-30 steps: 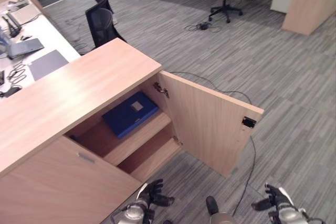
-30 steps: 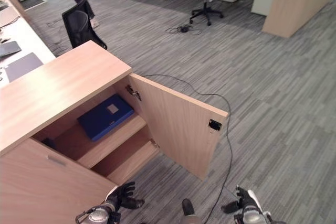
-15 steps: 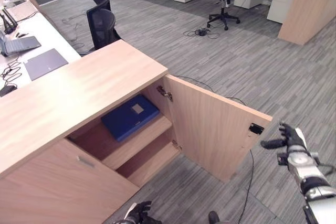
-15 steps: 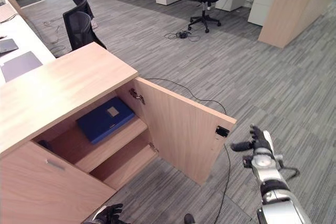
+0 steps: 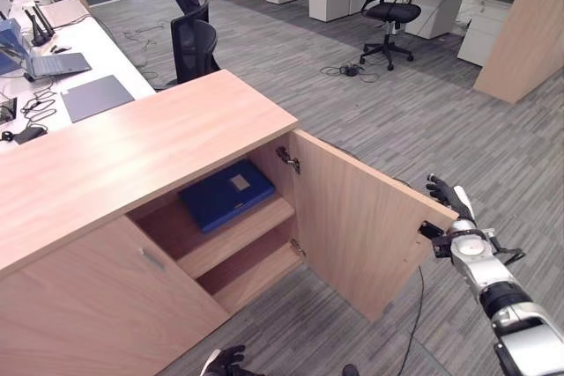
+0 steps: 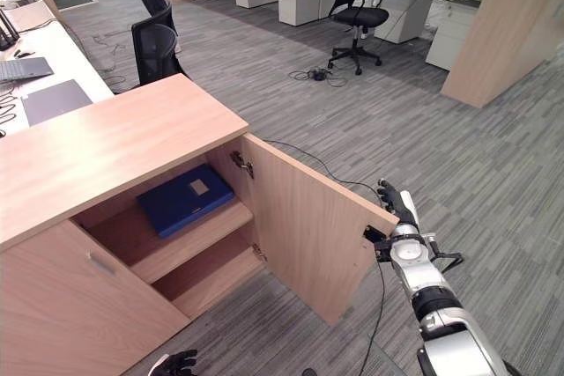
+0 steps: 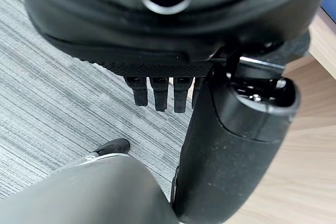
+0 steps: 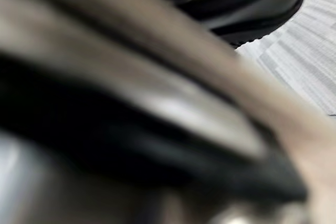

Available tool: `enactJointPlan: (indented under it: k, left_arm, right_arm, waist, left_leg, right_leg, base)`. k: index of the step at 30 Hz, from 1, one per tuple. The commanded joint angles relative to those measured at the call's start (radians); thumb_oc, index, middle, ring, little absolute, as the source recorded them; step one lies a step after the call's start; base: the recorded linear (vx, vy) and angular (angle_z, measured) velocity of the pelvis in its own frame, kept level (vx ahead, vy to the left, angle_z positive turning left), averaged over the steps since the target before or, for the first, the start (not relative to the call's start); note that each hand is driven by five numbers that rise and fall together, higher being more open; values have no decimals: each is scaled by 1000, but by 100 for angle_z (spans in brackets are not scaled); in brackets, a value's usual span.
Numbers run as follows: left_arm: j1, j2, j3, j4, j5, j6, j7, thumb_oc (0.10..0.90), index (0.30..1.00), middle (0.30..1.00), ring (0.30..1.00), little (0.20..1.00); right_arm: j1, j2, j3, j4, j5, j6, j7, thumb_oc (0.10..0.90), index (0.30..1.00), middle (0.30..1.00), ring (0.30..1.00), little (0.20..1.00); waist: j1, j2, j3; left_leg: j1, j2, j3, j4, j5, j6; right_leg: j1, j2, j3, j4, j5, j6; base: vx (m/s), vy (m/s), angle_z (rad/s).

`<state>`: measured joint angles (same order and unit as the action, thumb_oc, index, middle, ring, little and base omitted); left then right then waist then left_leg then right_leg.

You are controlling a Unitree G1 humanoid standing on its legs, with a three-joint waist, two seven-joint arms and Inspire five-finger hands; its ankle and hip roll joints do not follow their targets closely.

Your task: Put the empty folder in the office cabinet

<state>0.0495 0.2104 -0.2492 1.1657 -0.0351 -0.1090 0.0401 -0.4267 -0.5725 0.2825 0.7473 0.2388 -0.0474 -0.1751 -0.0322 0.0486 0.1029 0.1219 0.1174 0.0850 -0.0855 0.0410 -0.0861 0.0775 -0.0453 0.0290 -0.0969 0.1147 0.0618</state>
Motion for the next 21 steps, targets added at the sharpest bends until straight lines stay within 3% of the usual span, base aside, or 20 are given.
enactJointPlan:
  k: [1, 8, 14, 21]
  left_arm:
    - [-55, 55, -43, 72, 13, 2, 38, 800, 900, 900, 900, 900]
    - [-48, 58, -21, 56, 15, 0, 43, 800, 900, 900, 900, 900]
    - [-48, 68, 15, 32, 14, -9, 44, 800, 900, 900, 900, 900]
    - [-47, 71, 26, 29, 29, -19, 29, 800, 900, 900, 900, 900]
  right_arm:
    - [-115, 86, 51, -118, -25, -98, 40, 800, 900, 900, 900, 900]
    - [-12, 78, 65, -239, -43, -102, 94, 800, 900, 900, 900, 900]
    - [140, 20, 92, -458, -42, -114, 213, 800, 900, 900, 900, 900]
    - [171, -68, 213, -614, -27, -118, 369, 800, 900, 900, 900, 900]
  waist:
    - [39, -58, -36]
    - [40, -57, -36]
    - [37, -55, -29]
    - [58, -61, -18]
  left_leg:
    - [14, -4, -15, 6, -72, -14]
    - [8, -5, -33, 3, -68, -15]
    - [-9, 2, -54, 1, -46, -23]
    - [-30, 16, -93, 4, -28, -40]
  right_leg:
    - [68, -73, -4, 43, -205, 81]
    - [69, -78, -24, 46, -206, 83]
    - [59, -74, -47, 55, -205, 81]
    - [65, -69, -85, 56, -215, 77]
  base:
    - [9, 12, 13]
    - [-9, 5, 11]
    - [-35, -24, 19]
    - [-30, -46, 16]
